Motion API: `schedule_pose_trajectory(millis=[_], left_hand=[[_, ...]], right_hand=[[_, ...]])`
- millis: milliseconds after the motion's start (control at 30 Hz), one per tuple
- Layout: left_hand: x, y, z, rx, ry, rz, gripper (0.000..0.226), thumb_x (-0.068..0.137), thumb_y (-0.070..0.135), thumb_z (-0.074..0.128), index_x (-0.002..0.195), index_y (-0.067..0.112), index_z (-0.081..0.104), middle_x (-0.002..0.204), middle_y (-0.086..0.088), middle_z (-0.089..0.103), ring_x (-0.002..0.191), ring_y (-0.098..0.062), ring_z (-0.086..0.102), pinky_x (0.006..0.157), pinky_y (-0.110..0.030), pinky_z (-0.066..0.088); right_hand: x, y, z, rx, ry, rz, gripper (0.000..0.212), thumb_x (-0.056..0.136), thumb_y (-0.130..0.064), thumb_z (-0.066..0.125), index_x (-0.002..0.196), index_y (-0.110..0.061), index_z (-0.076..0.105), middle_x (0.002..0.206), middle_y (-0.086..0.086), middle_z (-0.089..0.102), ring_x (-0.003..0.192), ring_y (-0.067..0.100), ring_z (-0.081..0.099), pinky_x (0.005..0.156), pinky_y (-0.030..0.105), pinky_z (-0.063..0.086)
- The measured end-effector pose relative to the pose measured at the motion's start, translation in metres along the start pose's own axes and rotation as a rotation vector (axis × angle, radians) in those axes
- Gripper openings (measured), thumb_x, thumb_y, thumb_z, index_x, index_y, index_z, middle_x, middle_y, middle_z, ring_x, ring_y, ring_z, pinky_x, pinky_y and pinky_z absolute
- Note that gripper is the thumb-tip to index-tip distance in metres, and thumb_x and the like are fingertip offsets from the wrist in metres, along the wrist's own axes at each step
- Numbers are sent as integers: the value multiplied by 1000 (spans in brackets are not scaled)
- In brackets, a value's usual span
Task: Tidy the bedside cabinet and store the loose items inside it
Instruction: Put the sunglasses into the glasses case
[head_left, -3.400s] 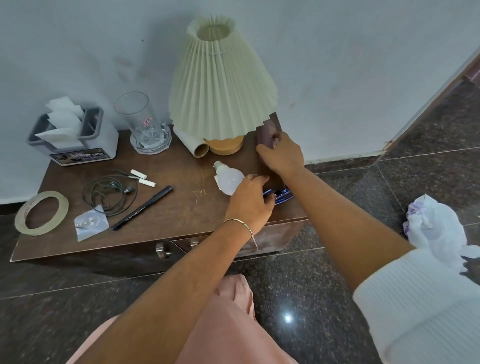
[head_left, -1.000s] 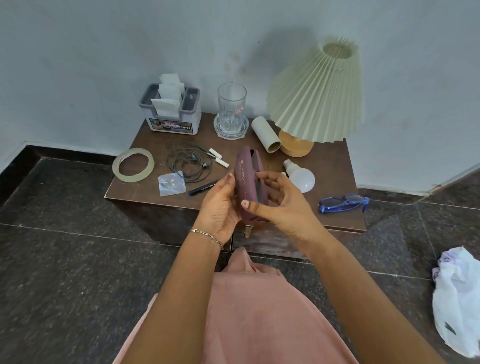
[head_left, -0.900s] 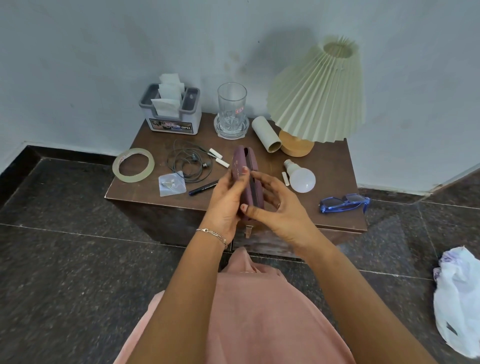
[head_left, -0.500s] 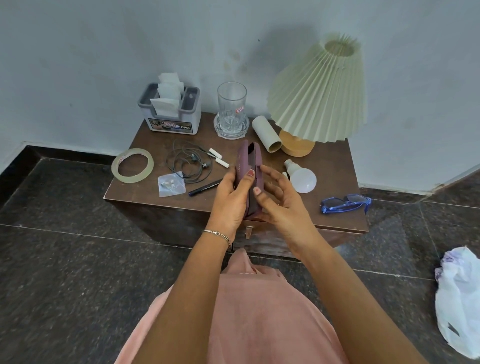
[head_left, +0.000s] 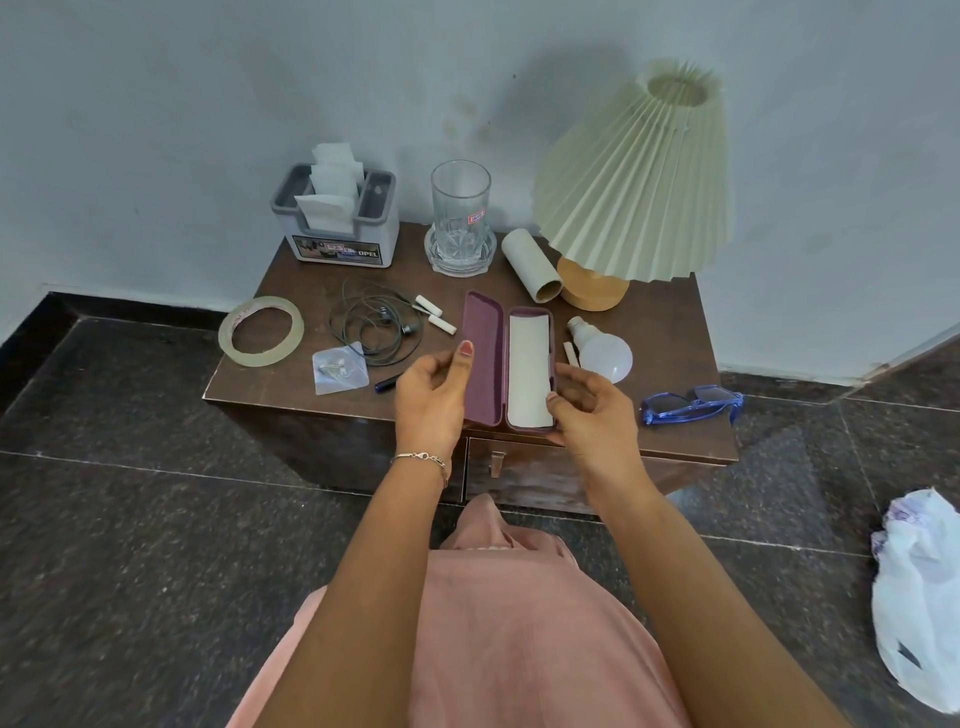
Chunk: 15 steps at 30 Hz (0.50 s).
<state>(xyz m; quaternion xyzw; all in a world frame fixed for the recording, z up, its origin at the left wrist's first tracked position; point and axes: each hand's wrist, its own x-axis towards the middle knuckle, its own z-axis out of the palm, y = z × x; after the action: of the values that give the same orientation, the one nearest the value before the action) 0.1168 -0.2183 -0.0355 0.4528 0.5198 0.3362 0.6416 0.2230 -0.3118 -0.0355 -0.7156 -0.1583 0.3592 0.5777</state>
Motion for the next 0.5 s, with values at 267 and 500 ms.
schedule_pose_trajectory(millis=[267, 500], left_hand=[[14, -14, 10, 168, -61, 32, 36, 92, 11, 58, 128, 10, 55, 116, -5, 65, 108, -17, 62, 96, -42, 52], [27, -20, 21, 297, -92, 110, 40, 97, 12, 49, 137, 13, 48, 134, -2, 57, 121, -13, 54, 106, -32, 43]], right_hand=[[19, 27, -1, -283, 107, -50, 37, 81, -8, 68, 118, -13, 66, 111, 3, 71, 99, 13, 67, 91, 44, 55], [27, 25, 1, -366, 112, -138, 41, 84, 0, 60, 124, -11, 62, 117, 1, 68, 103, 10, 65, 91, 19, 48]])
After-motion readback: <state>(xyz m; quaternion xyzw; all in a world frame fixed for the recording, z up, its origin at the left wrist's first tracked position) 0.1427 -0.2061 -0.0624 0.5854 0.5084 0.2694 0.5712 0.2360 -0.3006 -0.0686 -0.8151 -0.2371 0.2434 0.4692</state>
